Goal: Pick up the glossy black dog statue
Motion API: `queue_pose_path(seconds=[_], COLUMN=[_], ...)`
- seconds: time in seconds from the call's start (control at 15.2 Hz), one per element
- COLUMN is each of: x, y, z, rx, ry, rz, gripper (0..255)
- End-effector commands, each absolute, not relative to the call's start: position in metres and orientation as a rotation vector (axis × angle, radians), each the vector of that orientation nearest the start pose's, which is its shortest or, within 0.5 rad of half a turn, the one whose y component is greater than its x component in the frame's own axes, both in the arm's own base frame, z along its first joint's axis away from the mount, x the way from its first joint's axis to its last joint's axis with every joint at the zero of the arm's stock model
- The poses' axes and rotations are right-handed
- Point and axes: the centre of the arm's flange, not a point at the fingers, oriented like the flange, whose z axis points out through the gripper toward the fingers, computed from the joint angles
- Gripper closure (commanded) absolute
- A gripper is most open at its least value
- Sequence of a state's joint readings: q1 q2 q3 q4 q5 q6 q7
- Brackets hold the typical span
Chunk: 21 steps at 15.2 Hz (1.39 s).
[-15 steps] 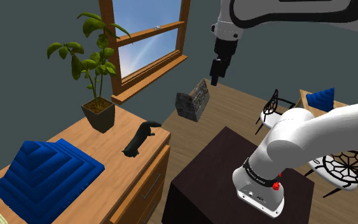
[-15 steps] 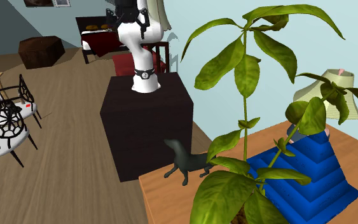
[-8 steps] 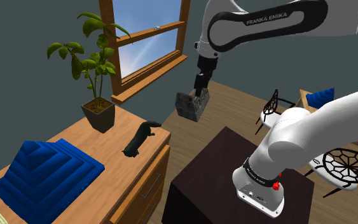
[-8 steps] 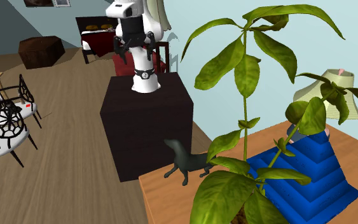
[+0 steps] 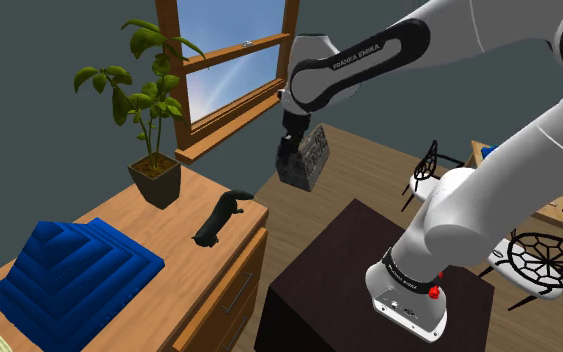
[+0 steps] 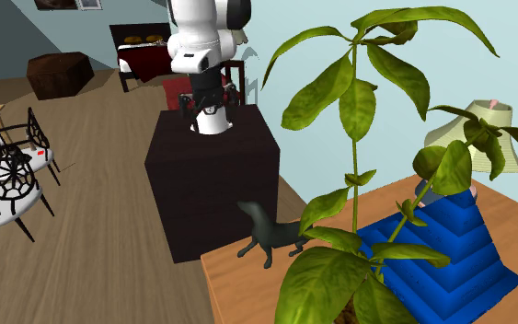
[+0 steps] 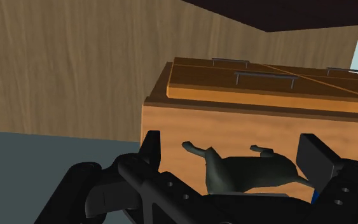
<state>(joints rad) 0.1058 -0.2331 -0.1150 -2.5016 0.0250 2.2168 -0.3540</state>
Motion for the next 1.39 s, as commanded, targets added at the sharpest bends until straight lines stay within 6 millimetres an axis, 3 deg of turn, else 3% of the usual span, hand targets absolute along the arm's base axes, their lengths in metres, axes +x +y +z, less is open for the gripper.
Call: queue_pose_path(seconds=[0.0,0.92,1.32], x=[0.45,0.549,0.551], y=[0.003,0.063,0.065], z=[0.342,0.206,0.176], rx=[-3.029,-2.917,-2.913], ry=[-0.546,-0.773,-0.779], rz=[0.053,-0.032,-0.034], gripper=[0,0,0])
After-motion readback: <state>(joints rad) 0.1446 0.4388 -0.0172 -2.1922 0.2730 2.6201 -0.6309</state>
